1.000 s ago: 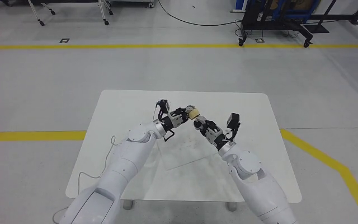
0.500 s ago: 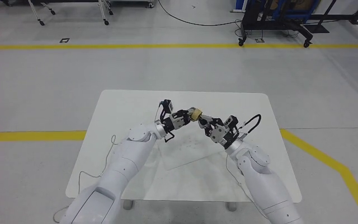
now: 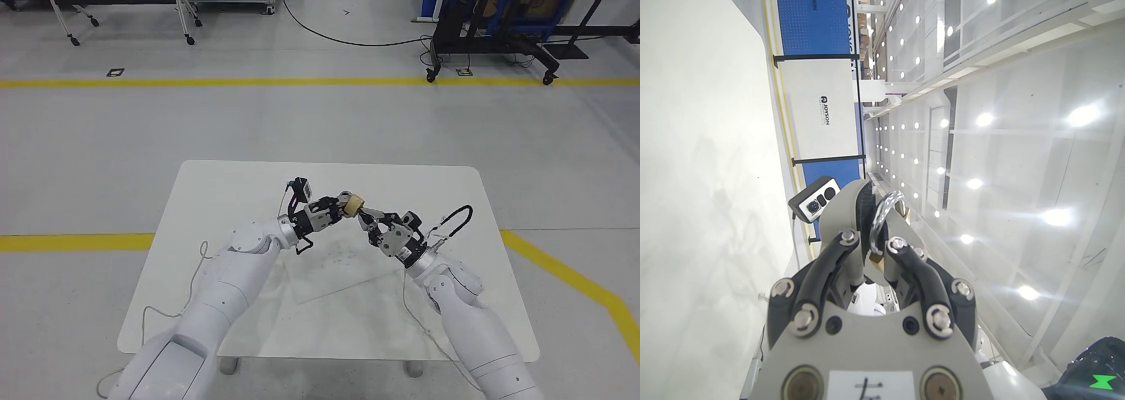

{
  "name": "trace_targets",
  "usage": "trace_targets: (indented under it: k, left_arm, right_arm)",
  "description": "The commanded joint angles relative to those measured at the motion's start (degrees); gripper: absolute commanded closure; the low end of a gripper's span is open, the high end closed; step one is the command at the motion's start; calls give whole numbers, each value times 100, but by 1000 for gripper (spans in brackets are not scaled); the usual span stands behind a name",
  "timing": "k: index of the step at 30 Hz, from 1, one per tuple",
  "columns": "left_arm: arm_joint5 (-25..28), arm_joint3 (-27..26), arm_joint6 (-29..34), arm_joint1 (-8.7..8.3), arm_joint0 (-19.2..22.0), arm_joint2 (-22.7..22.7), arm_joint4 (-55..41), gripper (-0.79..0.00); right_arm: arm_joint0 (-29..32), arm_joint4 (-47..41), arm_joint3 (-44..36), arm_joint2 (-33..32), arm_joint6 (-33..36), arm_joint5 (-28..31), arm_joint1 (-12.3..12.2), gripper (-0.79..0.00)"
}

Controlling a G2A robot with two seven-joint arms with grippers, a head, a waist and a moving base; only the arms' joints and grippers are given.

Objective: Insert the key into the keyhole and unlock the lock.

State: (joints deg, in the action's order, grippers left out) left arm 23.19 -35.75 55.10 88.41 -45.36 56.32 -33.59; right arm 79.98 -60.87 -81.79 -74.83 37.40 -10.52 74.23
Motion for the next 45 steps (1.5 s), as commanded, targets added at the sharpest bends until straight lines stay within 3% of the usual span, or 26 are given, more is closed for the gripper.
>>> trace_targets:
  k: [1, 7, 18, 19, 22, 23, 24, 28, 29, 30, 33, 37, 41, 45]
  left_arm:
    - [66, 9, -41, -8, 4, 30, 18, 0]
    - [292, -84, -79, -47, -52, 158, 11, 0]
    - [342, -273, -79, -121, -137, 349, 31, 0]
    - [338, -305, -65, -127, -157, 369, 5, 0]
    - [317, -426, -46, -137, -211, 383, 13, 0]
    - [343, -463, -66, -142, -221, 381, 68, 0]
    - [376, -488, -110, -151, -229, 384, 139, 0]
    - [341, -488, -246, -193, -245, 494, 175, 0]
    - [317, -484, -257, -207, -240, 534, 160, 0]
    - [307, -490, -261, -221, -237, 573, 154, 0]
    - [485, -547, -480, -285, -225, 623, 576, 0]
    - [545, -765, -946, -329, -284, 371, 1772, 0]
    - [33, -866, -1028, -354, -256, 61, 2792, 0]
    - [-363, -917, -748, -391, -190, -151, 3455, 0]
  right_arm:
    - [-4, -160, 39, -5, 116, -92, 1, 0]
    - [-70, -542, 216, -3, 385, -400, 7, 0]
    - [-83, -148, 119, 7, 289, -205, -17, 0]
    - [-77, -52, 86, 22, 268, -174, -21, -212]
    - [-60, 248, 2, 25, 184, -41, -39, -459]
    - [-46, 319, -29, 25, 145, -14, -43, -453]
    - [-34, 391, -67, 23, 119, 0, -49, -376]
    - [51, 885, -272, -12, 22, 158, -90, -391]
    - [78, 989, -320, -34, 8, 183, -102, -462]
    - [102, 1156, -376, -72, -57, 245, -117, -483]
    - [239, 1720, -631, -264, -302, 529, -173, -496]
    - [639, 2701, -1255, -702, -1024, 1156, -255, -785]
    - [1231, 3396, -1967, -1062, -1552, 1902, -296, -785]
    - [1231, 3396, -1967, -1062, -1552, 1902, -296, -785]
